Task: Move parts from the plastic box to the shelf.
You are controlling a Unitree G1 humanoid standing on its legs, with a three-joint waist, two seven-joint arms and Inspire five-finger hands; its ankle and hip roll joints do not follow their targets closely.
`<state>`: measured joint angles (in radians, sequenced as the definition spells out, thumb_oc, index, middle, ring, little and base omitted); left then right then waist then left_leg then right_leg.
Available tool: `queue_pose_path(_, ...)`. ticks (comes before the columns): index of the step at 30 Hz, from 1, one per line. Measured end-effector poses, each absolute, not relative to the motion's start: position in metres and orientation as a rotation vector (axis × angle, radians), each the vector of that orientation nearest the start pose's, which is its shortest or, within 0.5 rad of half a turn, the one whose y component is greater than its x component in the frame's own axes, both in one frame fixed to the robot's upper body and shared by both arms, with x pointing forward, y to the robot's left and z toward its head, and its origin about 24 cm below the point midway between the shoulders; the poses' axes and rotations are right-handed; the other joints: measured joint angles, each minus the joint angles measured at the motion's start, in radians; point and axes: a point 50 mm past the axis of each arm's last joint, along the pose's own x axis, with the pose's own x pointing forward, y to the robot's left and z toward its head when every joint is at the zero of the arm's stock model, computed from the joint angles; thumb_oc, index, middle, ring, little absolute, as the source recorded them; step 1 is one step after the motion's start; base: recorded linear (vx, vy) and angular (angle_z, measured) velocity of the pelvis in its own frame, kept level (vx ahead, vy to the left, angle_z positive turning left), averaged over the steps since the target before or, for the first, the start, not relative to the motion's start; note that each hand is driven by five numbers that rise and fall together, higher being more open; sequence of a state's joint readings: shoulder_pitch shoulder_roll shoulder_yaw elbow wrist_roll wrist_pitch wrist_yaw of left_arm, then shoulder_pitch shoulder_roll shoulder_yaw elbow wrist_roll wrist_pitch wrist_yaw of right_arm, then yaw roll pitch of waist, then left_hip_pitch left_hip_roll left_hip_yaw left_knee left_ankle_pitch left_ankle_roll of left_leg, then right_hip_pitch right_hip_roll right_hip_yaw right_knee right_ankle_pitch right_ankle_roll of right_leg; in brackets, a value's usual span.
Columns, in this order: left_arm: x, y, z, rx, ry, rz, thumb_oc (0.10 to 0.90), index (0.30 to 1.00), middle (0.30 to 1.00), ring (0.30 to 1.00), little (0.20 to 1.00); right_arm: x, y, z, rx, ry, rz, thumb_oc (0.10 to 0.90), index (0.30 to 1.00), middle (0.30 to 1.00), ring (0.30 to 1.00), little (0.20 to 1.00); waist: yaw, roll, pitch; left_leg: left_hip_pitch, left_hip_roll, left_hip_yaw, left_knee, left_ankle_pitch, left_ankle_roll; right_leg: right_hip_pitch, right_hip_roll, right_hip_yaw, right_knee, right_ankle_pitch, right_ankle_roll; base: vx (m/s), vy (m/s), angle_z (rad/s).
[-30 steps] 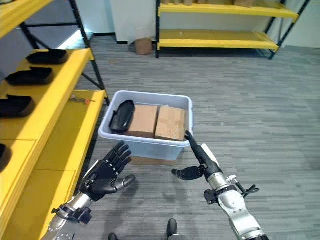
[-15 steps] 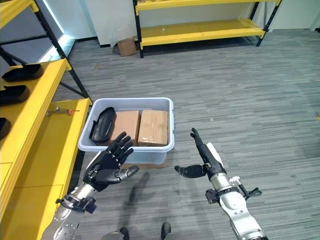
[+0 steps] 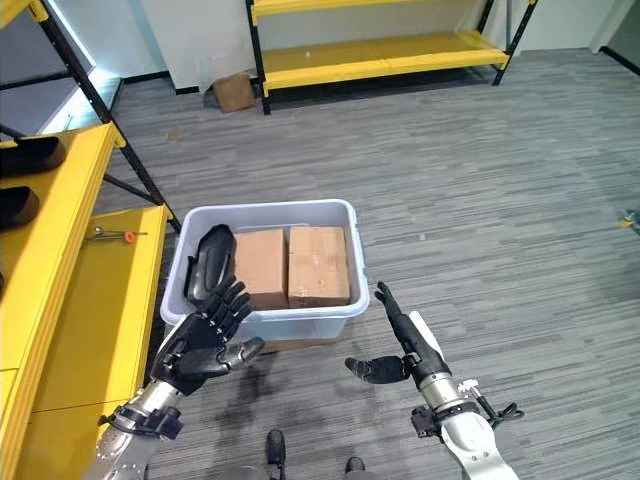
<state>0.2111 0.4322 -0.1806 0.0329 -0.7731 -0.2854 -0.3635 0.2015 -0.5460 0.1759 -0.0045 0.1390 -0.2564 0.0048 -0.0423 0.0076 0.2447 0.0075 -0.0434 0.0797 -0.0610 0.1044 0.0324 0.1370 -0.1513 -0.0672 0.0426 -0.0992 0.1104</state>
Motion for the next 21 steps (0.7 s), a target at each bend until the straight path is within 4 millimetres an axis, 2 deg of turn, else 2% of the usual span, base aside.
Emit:
queue_pose_path(4, 0.202, 0.202, 0.027, -0.307, -0.013, -0.403, 0.900, 1.000, 1.000, 1.000, 1.000, 0.209, -0.210, 0.034, -0.347, -0.016, 0.202, 0.900, 1.000, 1.000, 1.000, 1.000, 0.015, -0.029, 0.003, 0.023, -0.036, 0.002, 0.001, -0.027, 0.026, 0.012, -0.035, -0.024, 0.032, -0.005, 0.013, 0.15, 0.257, 0.05)
queue_pose_path(6, 0.202, 0.203, 0.025, -0.302, 0.005, -0.409, 0.900, 1.000, 1.000, 1.000, 1.000, 0.210, -0.207, 0.033, -0.332, -0.020, 0.195, 0.900, 1.000, 1.000, 1.000, 1.000, 0.018, -0.034, 0.006, 0.029, -0.040, 0.001, 0.015, -0.041, 0.039, 0.007, -0.041, -0.025, 0.077, -0.008, 0.017, 0.08, 0.209, 0.06)
queue_pose_path(9, 0.204, 0.201, 0.023, -0.292, 0.023, -0.421, 0.900, 1.000, 1.000, 1.000, 1.000, 0.211, -0.207, 0.035, -0.334, -0.026, 0.195, 0.900, 1.000, 1.000, 1.000, 1.000, 0.018, -0.023, 0.006, 0.039, -0.033, -0.006, 0.022, -0.060, 0.057, -0.095, -0.053, -0.018, 0.305, -0.017, 0.024, 0.10, 0.228, 0.06)
queue_pose_path(10, 0.204, 0.201, 0.023, -0.293, 0.029, -0.423, 0.900, 1.000, 1.000, 1.000, 1.000, 0.211, -0.206, 0.036, -0.349, -0.035, 0.188, 0.900, 1.000, 1.000, 1.000, 1.000, 0.019, -0.031, 0.006, 0.036, -0.053, -0.004, 0.049, -0.094, 0.084, -0.167, -0.087, -0.022, 0.475, -0.013, 0.017, 0.10, 0.189, 0.08)
queue_pose_path(11, 0.204, 0.201, 0.022, -0.295, 0.036, -0.425, 0.900, 1.000, 1.000, 1.000, 1.000, 0.211, -0.206, 0.038, -0.349, -0.045, 0.187, 0.900, 1.000, 1.000, 1.000, 1.000, 0.019, -0.033, 0.007, 0.031, -0.064, -0.006, 0.073, -0.102, 0.086, -0.200, -0.101, -0.025, 0.550, -0.005, 0.012, 0.10, 0.161, 0.12)
queue_pose_path(12, 0.203, 0.201, 0.021, -0.296, 0.045, -0.426, 0.900, 1.000, 1.000, 1.000, 1.000, 0.211, -0.204, 0.039, -0.347, -0.053, 0.190, 0.900, 1.000, 1.000, 1.000, 1.000, 0.019, -0.030, 0.006, 0.035, -0.070, -0.007, 0.081, -0.109, 0.094, -0.239, -0.118, -0.022, 0.616, -0.002, 0.001, 0.09, 0.076, 0.01)
queue_pose_path(14, 0.203, 0.202, 0.022, -0.292, 0.053, -0.426, 0.900, 1.000, 1.000, 1.000, 1.000, 0.213, -0.202, 0.042, -0.356, -0.066, 0.197, 0.900, 1.000, 1.000, 1.000, 1.000, 0.027, -0.022, 0.008, 0.041, -0.068, -0.013, 0.083, -0.110, 0.116, -0.290, -0.096, -0.024, 0.670, -0.017, 0.005, 0.12, 0.028, -0.06)
queue_pose_path(16, 0.204, 0.202, 0.020, -0.301, 0.084, -0.431, 0.900, 1.000, 1.000, 1.000, 1.000, 0.215, -0.202, 0.044, -0.396, -0.078, 0.208, 0.900, 1.000, 1.000, 1.000, 1.000, 0.017, -0.014, 0.011, 0.048, -0.055, -0.031, 0.070, -0.104, 0.110, -0.324, -0.031, -0.022, 0.632, -0.068, 0.016, 0.14, -0.072, 0.13)
queue_pose_path(17, 0.204, 0.201, 0.019, -0.303, 0.098, -0.441, 0.900, 1.000, 1.000, 1.000, 1.000, 0.217, -0.202, 0.046, -0.430, -0.091, 0.213, 0.900, 1.000, 1.000, 1.000, 1.000, 0.016, -0.017, 0.011, 0.050, -0.044, -0.033, 0.058, -0.096, 0.094, -0.340, 0.025, -0.033, 0.503, -0.079, 0.008, 0.22, -0.154, 0.23)
queue_pose_path(18, 0.205, 0.199, 0.018, -0.310, 0.100, -0.448, 0.900, 1.000, 1.000, 1.000, 1.000, 0.221, -0.203, 0.051, -0.455, -0.108, 0.221, 0.900, 1.000, 1.000, 1.000, 1.000, 0.020, -0.031, 0.012, 0.066, -0.052, -0.033, 0.034, -0.101, 0.080, -0.351, 0.065, -0.064, 0.310, -0.053, -0.014, 0.30, -0.196, 0.17)
queue_pose_path(20, 0.204, 0.198, 0.016, -0.312, 0.107, -0.452, 0.900, 1.000, 1.000, 1.000, 1.000, 0.224, -0.203, 0.054, -0.462, -0.120, 0.224, 0.900, 1.000, 1.000, 1.000, 1.000, 0.013, -0.031, 0.014, 0.078, -0.060, -0.055, 0.018, -0.113, 0.071, -0.370, 0.090, -0.070, 0.174, 0.032, -0.017, 0.29, -0.171, 0.15)
queue_pose_path(21, 0.205, 0.197, 0.015, -0.314, 0.113, -0.452, 0.900, 1.000, 1.000, 1.000, 1.000, 0.224, -0.203, 0.053, -0.462, -0.115, 0.226, 0.900, 1.000, 1.000, 1.000, 1.000, 0.010, -0.029, 0.014, 0.083, -0.059, -0.067, 0.017, -0.119, 0.073, -0.376, 0.103, -0.048, 0.137, 0.068, -0.005, 0.23, -0.154, 0.27)
